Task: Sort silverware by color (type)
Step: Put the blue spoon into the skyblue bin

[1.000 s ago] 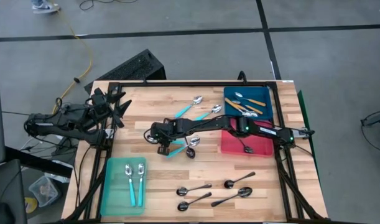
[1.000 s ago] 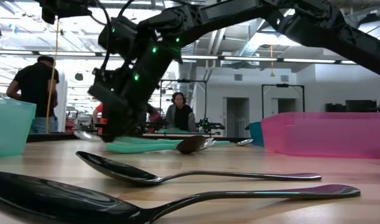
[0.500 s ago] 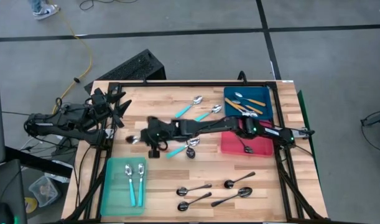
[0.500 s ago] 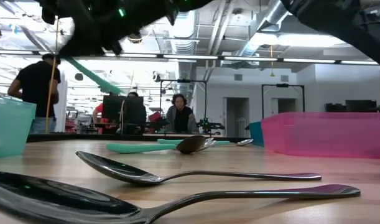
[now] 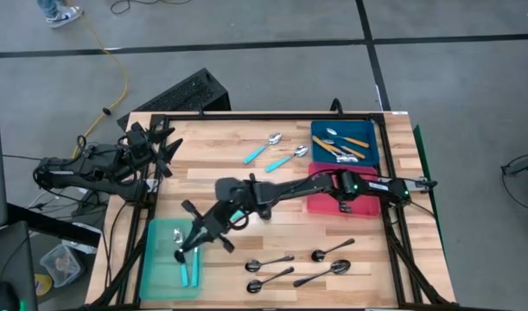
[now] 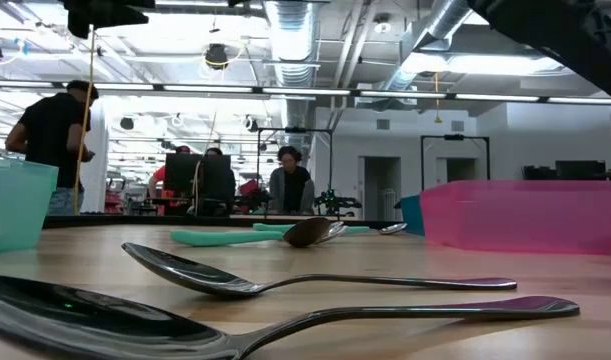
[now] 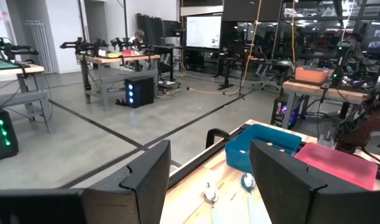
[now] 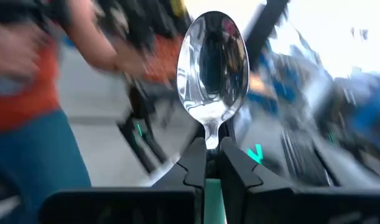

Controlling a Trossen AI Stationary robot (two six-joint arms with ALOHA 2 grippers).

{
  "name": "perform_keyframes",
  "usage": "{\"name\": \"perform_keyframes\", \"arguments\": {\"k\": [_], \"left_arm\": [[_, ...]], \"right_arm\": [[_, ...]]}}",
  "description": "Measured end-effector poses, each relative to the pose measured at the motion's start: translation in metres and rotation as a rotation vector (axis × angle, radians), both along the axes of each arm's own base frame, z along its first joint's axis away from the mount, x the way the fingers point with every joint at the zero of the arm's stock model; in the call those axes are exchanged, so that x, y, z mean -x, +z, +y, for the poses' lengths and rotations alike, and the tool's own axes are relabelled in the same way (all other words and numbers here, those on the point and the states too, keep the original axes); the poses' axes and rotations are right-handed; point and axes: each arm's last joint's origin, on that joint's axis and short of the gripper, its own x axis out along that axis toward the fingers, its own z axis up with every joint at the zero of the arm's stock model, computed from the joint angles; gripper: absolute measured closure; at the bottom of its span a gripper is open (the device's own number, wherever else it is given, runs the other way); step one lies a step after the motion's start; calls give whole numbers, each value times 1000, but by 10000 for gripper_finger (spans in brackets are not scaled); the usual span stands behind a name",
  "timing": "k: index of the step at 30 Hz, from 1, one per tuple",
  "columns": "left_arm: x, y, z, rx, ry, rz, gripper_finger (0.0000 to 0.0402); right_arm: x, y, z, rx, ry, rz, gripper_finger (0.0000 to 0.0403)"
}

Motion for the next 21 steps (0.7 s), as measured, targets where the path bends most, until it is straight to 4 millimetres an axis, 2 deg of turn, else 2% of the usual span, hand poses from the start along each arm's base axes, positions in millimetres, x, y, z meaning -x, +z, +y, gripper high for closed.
{"name": "perform_keyframes", "arguments": {"k": [4, 9, 14, 17, 21], "left_arm": [[0, 0, 0, 1, -18, 0, 196], [0, 0, 0, 1, -17, 0, 196], [0, 0, 0, 1, -17, 0, 196], [0, 0, 0, 1, -17, -1, 196], [0, 0, 0, 14, -17, -13, 196]], "right_arm": [[6, 16, -1, -60, 134, -107, 359], [5, 16, 0, -52, 93, -121, 359], [1, -3, 1, 15, 26, -72, 359], [-5, -19, 0, 37, 21, -112, 359], [-15, -54, 2, 24, 20, -134, 359]]}}
